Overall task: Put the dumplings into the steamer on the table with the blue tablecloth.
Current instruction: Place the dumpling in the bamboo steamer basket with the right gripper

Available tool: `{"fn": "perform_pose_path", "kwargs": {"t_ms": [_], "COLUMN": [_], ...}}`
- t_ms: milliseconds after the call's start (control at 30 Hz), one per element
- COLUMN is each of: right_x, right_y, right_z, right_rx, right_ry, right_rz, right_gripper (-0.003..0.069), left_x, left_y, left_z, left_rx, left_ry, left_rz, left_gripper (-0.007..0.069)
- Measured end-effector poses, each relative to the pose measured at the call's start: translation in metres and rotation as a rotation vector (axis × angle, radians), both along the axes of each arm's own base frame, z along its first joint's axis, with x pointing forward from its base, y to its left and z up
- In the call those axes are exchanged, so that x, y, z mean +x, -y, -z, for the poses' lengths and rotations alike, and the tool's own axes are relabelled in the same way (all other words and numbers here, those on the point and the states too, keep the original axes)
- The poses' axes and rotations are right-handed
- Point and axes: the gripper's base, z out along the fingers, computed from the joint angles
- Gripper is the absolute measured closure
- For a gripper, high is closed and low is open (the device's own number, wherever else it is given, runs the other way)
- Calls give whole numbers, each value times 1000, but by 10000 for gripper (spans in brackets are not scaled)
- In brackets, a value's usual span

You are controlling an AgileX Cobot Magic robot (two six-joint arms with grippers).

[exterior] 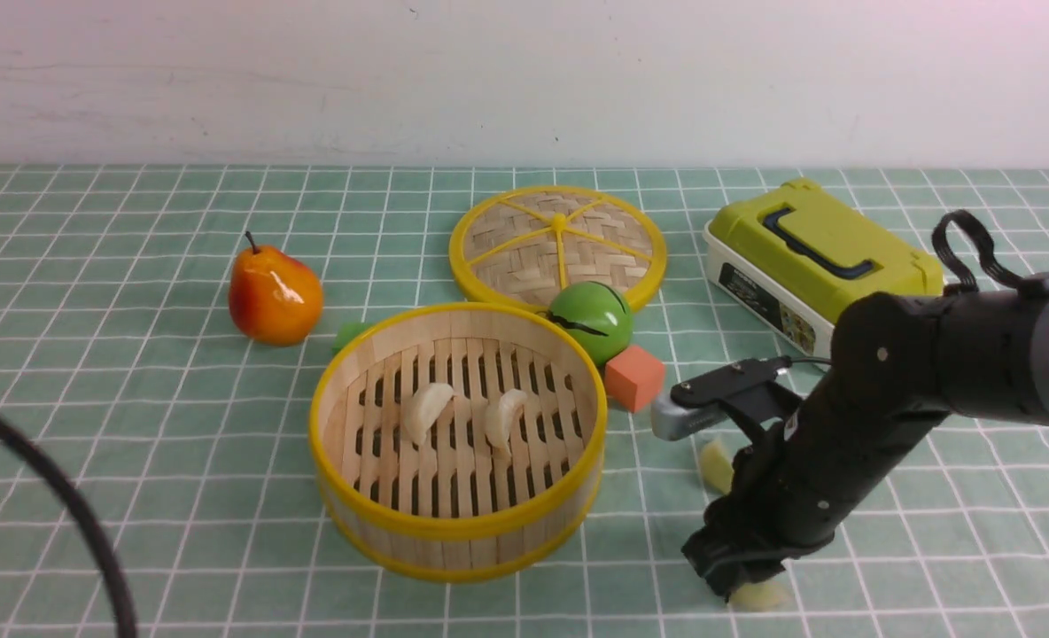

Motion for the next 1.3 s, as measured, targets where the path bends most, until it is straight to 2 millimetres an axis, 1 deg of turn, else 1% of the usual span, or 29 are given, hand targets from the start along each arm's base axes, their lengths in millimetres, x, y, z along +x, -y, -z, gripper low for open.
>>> {"fn": "perform_pose_path", "kwargs": {"t_ms": [33,100,167,200,233,300,367,400,467,500,567,633,667,733,800,867,900,933,1000,1067,1233,1267,1300], "right_x": [0,-2,-3,-3,-2,1,2,3,1,2,3,4,6,11,15,18,18,20,20,20,20,20,20], "right_y": [0,-2,-3,-5,-9,-19,-33,-49,-71,-81,-102,-122,-127,-136,-141,-144,-144,-144,-145,-144,-145,-144,-144], "right_z": [0,-3,-13,-22,-39,-66,-86,-101,-112,-114,-109,-91,-82,-61,-37,-22,-20,-12,-9,-9,-8,-9,-10], "right_rx": [6,25,46,67,120,220,322,411,502,531,561,564,562,546,537,530,529,522,522,521,521,522,524], "right_ry": [-5,-20,-26,-21,0,48,90,141,199,242,315,353,347,347,305,267,265,250,240,243,241,242,244], "right_rz": [8,20,21,23,37,64,88,90,79,78,66,89,111,166,231,272,275,295,309,310,311,311,311], "right_gripper": [459,460,459,459,459,459,459,459,459,459,459,459,459,459,459,459,459,459,459,442,318,273,246], "left_x": [-5,-12,-18,-21,-24,-27,-29,-29,-30,-30,-31,-33,-34,-36,-37,-38,-38,-38,-38,-38,-38,-38,-38], "left_y": [-5,-13,-19,-22,-26,-28,-29,-28,-27,-27,-27,-27,-27,-28,-29,-29,-29,-29,-29,-29,-29,-29,-29], "left_z": [5,16,23,26,29,35,38,41,46,47,50,52,52,52,51,51,51,51,51,51,51,51,51], "left_rx": [5,18,17,12,-3,-30,-72,-107,-140,-153,-169,-182,-187,-197,-201,-203,-203,-203,-203,-202,-202,-202,-202], "left_ry": [7,11,23,38,62,95,142,172,202,215,236,256,262,276,290,294,294,294,294,294,294,294,294], "left_rz": [-25,-70,-110,-127,-150,-170,-177,-174,-163,-159,-149,-140,-137,-136,-134,-135,-135,-135,-135,-135,-135,-135,-135], "left_gripper": [638,638,638,638,638,638,638,638,638,638,638,638,638,638,638,638,638,638,638,638,638,638,638]}}
